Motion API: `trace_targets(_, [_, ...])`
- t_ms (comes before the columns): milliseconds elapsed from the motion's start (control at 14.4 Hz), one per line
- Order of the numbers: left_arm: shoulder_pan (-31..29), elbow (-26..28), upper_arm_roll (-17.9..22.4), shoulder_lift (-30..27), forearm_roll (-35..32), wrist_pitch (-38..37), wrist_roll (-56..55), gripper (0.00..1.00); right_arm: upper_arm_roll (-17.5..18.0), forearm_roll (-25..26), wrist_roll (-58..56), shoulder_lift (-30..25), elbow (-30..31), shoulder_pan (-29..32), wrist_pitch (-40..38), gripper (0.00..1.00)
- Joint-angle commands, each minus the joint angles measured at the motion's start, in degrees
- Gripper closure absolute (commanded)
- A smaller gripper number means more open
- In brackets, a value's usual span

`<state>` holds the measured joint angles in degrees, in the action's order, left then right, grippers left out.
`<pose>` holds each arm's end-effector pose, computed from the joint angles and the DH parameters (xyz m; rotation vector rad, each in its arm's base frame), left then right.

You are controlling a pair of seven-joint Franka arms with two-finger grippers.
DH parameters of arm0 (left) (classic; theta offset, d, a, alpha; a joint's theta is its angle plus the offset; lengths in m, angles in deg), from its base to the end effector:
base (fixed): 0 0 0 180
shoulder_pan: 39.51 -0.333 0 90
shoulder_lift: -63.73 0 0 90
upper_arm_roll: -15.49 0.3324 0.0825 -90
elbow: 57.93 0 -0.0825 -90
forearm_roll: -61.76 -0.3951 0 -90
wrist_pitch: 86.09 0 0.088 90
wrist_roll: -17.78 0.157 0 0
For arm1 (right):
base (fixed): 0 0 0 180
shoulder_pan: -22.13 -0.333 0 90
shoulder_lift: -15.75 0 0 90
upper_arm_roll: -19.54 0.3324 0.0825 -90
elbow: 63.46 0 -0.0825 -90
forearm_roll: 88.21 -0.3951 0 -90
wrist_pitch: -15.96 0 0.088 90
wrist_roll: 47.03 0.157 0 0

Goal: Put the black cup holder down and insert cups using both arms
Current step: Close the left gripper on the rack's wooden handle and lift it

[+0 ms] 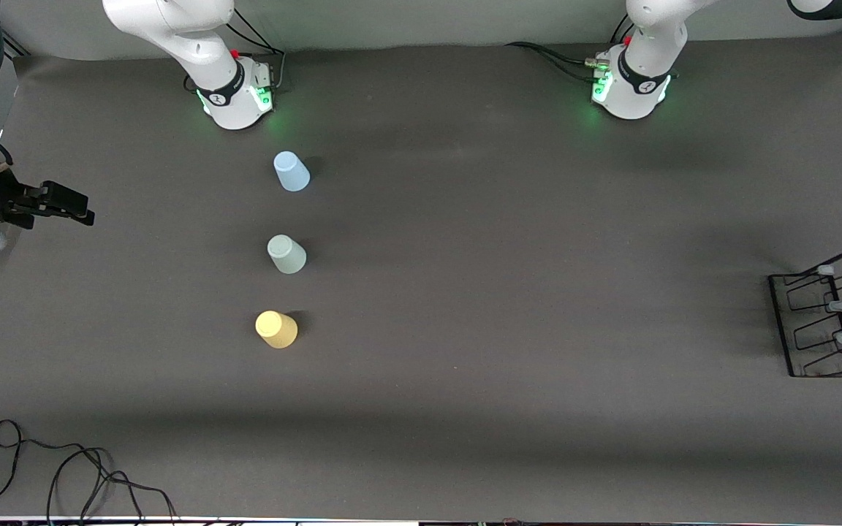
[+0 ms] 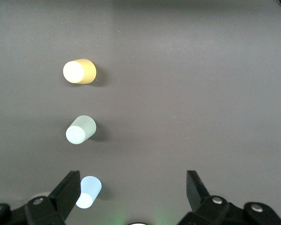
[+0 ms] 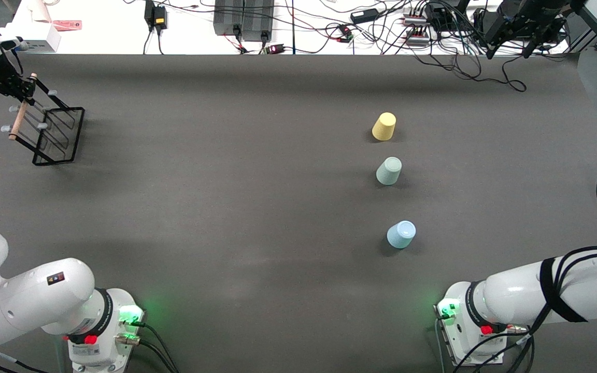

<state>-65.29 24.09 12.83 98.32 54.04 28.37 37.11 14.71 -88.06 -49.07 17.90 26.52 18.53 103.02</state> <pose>0.6630 0.3041 0.2973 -3.0643 -0.0242 0.1051 0.5664 -0.0118 0.5657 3.1352 0.0220 -0.1388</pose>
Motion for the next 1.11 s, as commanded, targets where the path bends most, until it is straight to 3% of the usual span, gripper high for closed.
trace_targets(0, [3.35,-0.11,0.03,-4.06,-1.51,-4.22,-0.34,1.0,0.08,0.55,-0.25,-0.83,0.63,-0.17,0.22,0.0])
trace_targets(208, [7.83,-0.99,-0.23,-8.29,-1.07,-10.04,-4.37,1.0,0.08,0.55,-0.25,-0.83,0.54,-0.17,0.22,0.0])
trace_targets(623, [19.16,0.5,-0.23,-12.52,2.52,-14.35,-9.81,1.0,0.08,0.55,-0.25,-0.74,0.46,-0.17,0.22,0.0])
trace_targets(830, [25.49,4.01,-0.23,-16.02,4.03,-15.41,-13.26,1.0,0.0,0.55,-0.6,-0.83,0.54,-0.08,0.13,0.0])
trace_targets(1038, [33.21,5.69,-0.23,-19.37,4.21,-18.21,-24.3,1.0,-0.18,0.55,-0.69,-0.92,0.63,-0.08,0.05,0.0])
